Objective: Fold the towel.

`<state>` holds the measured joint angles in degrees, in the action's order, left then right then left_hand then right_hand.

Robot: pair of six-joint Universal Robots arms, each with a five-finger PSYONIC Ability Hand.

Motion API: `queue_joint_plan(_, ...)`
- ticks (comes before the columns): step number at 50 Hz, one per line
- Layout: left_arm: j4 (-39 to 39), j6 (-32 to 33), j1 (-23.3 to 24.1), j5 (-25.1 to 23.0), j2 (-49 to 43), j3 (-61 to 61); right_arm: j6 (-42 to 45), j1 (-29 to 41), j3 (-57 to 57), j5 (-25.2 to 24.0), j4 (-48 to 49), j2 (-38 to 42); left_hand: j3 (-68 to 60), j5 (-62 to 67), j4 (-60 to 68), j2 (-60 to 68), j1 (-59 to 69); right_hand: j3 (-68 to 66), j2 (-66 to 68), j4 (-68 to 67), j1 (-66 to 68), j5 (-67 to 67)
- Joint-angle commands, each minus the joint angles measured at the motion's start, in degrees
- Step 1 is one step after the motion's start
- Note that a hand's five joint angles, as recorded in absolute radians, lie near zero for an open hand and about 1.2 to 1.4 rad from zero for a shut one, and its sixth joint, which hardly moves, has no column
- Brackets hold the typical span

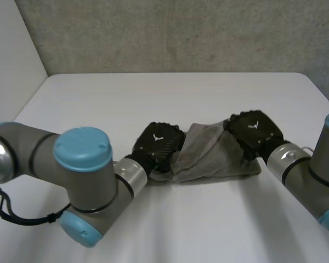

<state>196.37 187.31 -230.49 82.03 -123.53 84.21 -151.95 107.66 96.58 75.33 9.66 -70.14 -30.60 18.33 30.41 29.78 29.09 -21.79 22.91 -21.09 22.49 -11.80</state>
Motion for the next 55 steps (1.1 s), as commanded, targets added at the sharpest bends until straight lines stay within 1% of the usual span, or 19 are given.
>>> queue_joint_plan(1, 0.2, 0.2, 0.1, 2.8, -4.9, -2.8, -0.2, -0.3, 1.4, -0.6, 2.1, 4.3, 2.1, 0.2, -1.9, -1.2, -0.5, -1.1, 0.0, -1.8, 0.4, -1.1)
queue_joint_plan(9, 0.4, 0.1, 0.1, 6.2, -8.5, -6.2, -0.1, 0.4, 1.9, -0.6, 6.5, 7.7, 2.1, 0.2, -1.9, -1.2, -0.5, -12.0, 10.9, -12.7, 11.3, -12.0)
queue_joint_plan(12, 0.4, -0.3, 0.0, 8.3, -9.0, -7.3, 0.4, 0.4, 1.8, -0.7, 7.7, 9.6, 2.1, 0.2, -1.9, -1.2, -0.5, -29.0, 27.8, -29.7, 28.2, -28.9)
queue_joint_plan(13, 0.4, -0.3, 0.0, 8.3, -9.0, -7.3, 0.4, 0.4, 1.8, -0.7, 7.7, 9.6, 2.1, 0.2, -1.9, -1.2, -0.5, -29.0, 27.9, -29.7, 28.3, -29.0)
queue_joint_plan(15, 0.3, -0.6, -0.4, 9.5, -8.8, -7.2, 0.6, 0.4, 1.8, -0.7, 7.7, 10.0, 2.1, 0.2, -1.9, -1.2, -0.5, -39.2, 38.1, -39.9, 38.5, -39.2)
queue_joint_plan(17, 0.1, -1.8, -1.2, 12.5, -7.4, -6.2, 0.7, 0.4, 1.7, -0.6, 7.7, 10.2, 2.4, -0.1, -2.2, -1.6, -0.9, -42.6, 41.5, -43.3, 41.9, -42.6)
queue_joint_plan(20, -0.2, -2.7, -2.7, 14.2, -5.0, -3.7, 0.8, 0.4, 1.7, -0.6, 7.7, 10.2, 2.4, -0.1, -2.2, -1.6, -0.9, -46.5, 45.4, -47.2, 45.8, -46.5)
queue_joint_plan(24, 0.1, -3.0, -4.3, 14.5, -2.6, -0.3, 0.8, 0.4, 1.7, -0.6, 7.7, 10.1, 2.4, -0.1, -2.2, -1.6, -0.9, -46.2, 45.0, -46.9, 45.5, -46.2)
queue_joint_plan(28, 0.2, -3.0, -6.5, 14.8, -0.7, 3.1, 0.8, 0.4, 1.7, -0.5, 7.6, 9.8, 2.4, -0.1, -2.2, -1.6, -0.9, -43.5, 42.4, -44.2, 42.8, -43.5)
queue_joint_plan(32, -0.3, -3.0, -6.6, 14.7, -0.4, 3.5, 0.9, 0.5, 1.7, -0.7, 7.3, 9.6, 2.2, 0.1, -2.0, -1.4, -0.7, -39.1, 38.0, -39.8, 38.4, -39.1)
queue_joint_plan(34, -0.2, -3.1, -5.9, 14.5, 0.2, 3.1, 0.9, 0.5, 1.6, -0.3, 7.2, 9.6, 2.4, -0.1, -2.2, -1.6, -0.9, -29.9, 28.8, -30.6, 29.2, -29.9)
queue_joint_plan(40, 0.1, -3.0, -3.1, 14.2, 1.4, 0.9, 0.9, 0.5, 1.7, 0.0, 6.9, 9.5, 2.4, -0.1, -2.2, -1.6, -0.9, -21.8, 20.7, -22.5, 21.1, -21.8)
queue_joint_plan(42, -0.1, -3.0, -0.8, 14.2, 1.4, -1.8, 0.9, 0.5, 1.8, 0.2, 6.9, 9.2, 2.4, -0.1, -2.2, -1.6, -0.9, -9.4, 8.3, -10.1, 8.7, -9.4)
queue_joint_plan(43, -0.1, -3.0, -0.8, 14.2, 1.4, -1.9, 0.9, 0.5, 1.8, 0.2, 6.9, 9.2, 2.4, -0.1, -2.2, -1.6, -0.9, -9.3, 8.2, -10.0, 8.6, -9.3)
queue_joint_plan(45, -0.1, -2.8, 0.6, 14.0, 1.0, -4.0, 0.8, 0.4, 1.8, 0.3, 6.9, 8.8, 2.4, -0.1, -2.2, -1.6, -0.9, 4.6, -5.7, 3.9, -5.3, 4.6)
queue_joint_plan(46, -0.1, -2.8, 0.6, 14.0, 1.0, -4.1, 0.8, 0.4, 1.8, 0.3, 6.9, 8.8, 2.4, -0.1, -2.2, -1.6, -0.9, 4.6, -5.8, 3.9, -5.3, 4.6)
queue_joint_plan(47, -0.1, -2.8, 1.1, 14.0, 0.6, -5.2, 0.8, 0.4, 1.8, 0.4, 6.9, 8.4, 2.4, -0.1, -2.2, -1.6, -0.9, 11.5, -12.6, 10.8, -12.2, 11.5)
queue_joint_plan(51, -0.3, -2.8, 3.1, 13.8, -1.1, -7.5, 0.7, 0.4, 1.9, 0.4, 6.8, 7.9, 2.2, 0.1, -2.0, -1.4, -0.7, 11.8, -12.9, 11.1, -12.5, 11.8)
queue_joint_plan(55, -0.5, -2.9, 4.7, 10.4, -5.2, -11.0, 0.7, 0.4, 2.6, 0.4, 6.9, 7.5, 2.1, 0.2, -1.9, -1.2, -0.5, 11.8, -12.9, 11.1, -12.5, 11.8)
